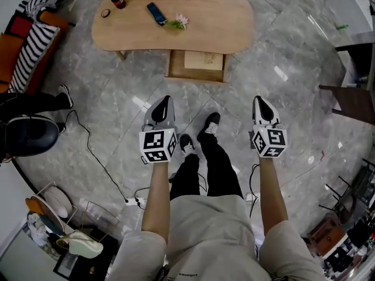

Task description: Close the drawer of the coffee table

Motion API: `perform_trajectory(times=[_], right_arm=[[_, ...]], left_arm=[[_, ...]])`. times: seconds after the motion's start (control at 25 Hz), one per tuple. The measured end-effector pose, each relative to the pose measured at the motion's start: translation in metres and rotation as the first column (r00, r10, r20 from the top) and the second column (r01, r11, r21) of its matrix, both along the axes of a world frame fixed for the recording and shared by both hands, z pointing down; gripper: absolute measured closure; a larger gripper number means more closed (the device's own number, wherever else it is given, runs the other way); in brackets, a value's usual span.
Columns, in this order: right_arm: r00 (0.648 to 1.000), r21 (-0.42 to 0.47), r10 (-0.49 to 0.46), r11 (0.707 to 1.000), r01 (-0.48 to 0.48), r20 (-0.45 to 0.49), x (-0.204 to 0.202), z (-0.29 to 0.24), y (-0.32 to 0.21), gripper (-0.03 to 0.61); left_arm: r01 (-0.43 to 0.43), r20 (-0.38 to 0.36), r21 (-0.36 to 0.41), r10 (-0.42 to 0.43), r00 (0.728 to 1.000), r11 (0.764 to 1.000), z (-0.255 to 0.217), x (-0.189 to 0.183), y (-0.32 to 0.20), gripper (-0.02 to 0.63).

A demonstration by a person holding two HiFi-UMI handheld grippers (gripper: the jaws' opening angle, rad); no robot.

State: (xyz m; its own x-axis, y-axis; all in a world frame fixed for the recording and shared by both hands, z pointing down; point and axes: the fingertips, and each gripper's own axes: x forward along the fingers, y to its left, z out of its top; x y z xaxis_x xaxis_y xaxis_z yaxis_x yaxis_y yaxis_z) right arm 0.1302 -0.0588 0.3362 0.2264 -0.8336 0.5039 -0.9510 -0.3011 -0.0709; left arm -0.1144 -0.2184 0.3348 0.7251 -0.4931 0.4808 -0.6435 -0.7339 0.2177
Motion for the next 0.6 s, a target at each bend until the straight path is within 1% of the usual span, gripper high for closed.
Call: perform_trajectory(times=[0.12, 0.28, 0.48, 0.6], right_arm=[[1.0, -0.035, -0.01, 0.999, 0.011, 0.007, -0.005, 0.024, 0.007, 0.561], [0.999, -0.009, -0.03, 0.999, 0.031, 0.016, 0.003, 0.053, 0.003, 0.561], [0.999, -0.009, -0.037, 0.999, 0.037, 0.001, 0.017, 0.115, -0.004, 0.561], [0.998, -0.002, -0.068, 0.998, 0.068, -0.009, 0.02, 0.153, -0.008, 0.561]], left_arm=[[0.009, -0.012, -0.007, -0.009, 1.0, 1.0, 0.017, 0.002, -0.005, 0.604], [0.003, -0.013, -0.008, -0.003, 1.0, 1.0, 0.046, 0.014, -0.014, 0.604], [0.018, -0.011, -0.016, -0.018, 1.0, 1.0, 0.102, 0.03, -0.026, 0.604], [0.0, -0.006, -0.014, 0.0, 1.0, 1.0, 0.142, 0.038, -0.03, 0.604]])
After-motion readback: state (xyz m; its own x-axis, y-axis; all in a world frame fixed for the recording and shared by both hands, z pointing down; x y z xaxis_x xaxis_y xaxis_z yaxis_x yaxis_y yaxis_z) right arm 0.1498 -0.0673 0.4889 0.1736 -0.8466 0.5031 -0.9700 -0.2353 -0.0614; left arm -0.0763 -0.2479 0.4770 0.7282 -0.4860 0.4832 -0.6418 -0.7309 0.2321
